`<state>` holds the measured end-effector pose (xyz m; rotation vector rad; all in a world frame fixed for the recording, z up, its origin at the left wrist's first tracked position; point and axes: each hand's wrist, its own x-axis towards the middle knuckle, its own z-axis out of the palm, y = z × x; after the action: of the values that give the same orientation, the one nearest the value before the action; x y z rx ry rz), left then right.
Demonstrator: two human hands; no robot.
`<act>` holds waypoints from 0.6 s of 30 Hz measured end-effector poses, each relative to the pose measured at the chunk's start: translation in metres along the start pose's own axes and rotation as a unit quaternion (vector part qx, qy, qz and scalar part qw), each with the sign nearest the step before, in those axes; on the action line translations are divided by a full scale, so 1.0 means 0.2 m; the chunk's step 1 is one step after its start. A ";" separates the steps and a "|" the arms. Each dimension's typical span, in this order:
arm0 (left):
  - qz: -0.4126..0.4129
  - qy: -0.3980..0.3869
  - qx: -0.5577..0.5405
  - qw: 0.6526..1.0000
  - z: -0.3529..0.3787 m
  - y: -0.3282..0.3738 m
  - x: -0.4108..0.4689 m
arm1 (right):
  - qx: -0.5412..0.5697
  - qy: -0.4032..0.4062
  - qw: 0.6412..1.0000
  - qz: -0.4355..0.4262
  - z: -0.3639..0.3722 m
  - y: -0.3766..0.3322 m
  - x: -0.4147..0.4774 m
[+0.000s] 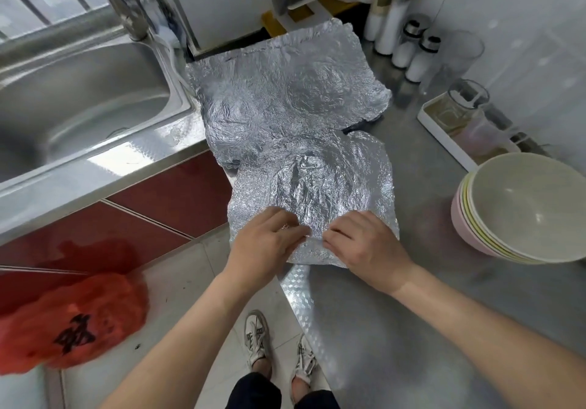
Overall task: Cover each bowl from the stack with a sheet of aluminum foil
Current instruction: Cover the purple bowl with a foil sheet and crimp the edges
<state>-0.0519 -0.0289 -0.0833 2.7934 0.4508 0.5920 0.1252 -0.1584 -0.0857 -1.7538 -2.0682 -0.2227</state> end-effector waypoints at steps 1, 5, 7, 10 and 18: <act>0.008 -0.002 0.001 1.000 0.00 0.00 0.01 | -0.009 -0.002 1.000 -0.001 0.00 0.00 0.00; 0.056 -0.013 0.025 0.998 0.01 0.01 0.05 | -0.048 -0.037 0.998 0.007 0.02 0.00 0.02; 0.074 -0.033 0.039 0.996 0.03 0.01 0.05 | -0.058 -0.056 0.997 0.006 0.03 0.01 0.03; 0.076 -0.054 0.038 0.995 0.05 0.05 0.04 | -0.057 -0.065 0.996 -0.005 -0.01 0.03 0.03; -0.001 -0.044 -0.004 0.999 0.14 0.33 0.01 | -0.045 -0.076 0.996 -0.026 -0.17 0.07 -0.13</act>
<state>-0.0222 -0.0937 -0.0883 2.7974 0.4335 0.4677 0.1494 -0.1924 -0.0680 -1.8216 -2.2459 -0.2075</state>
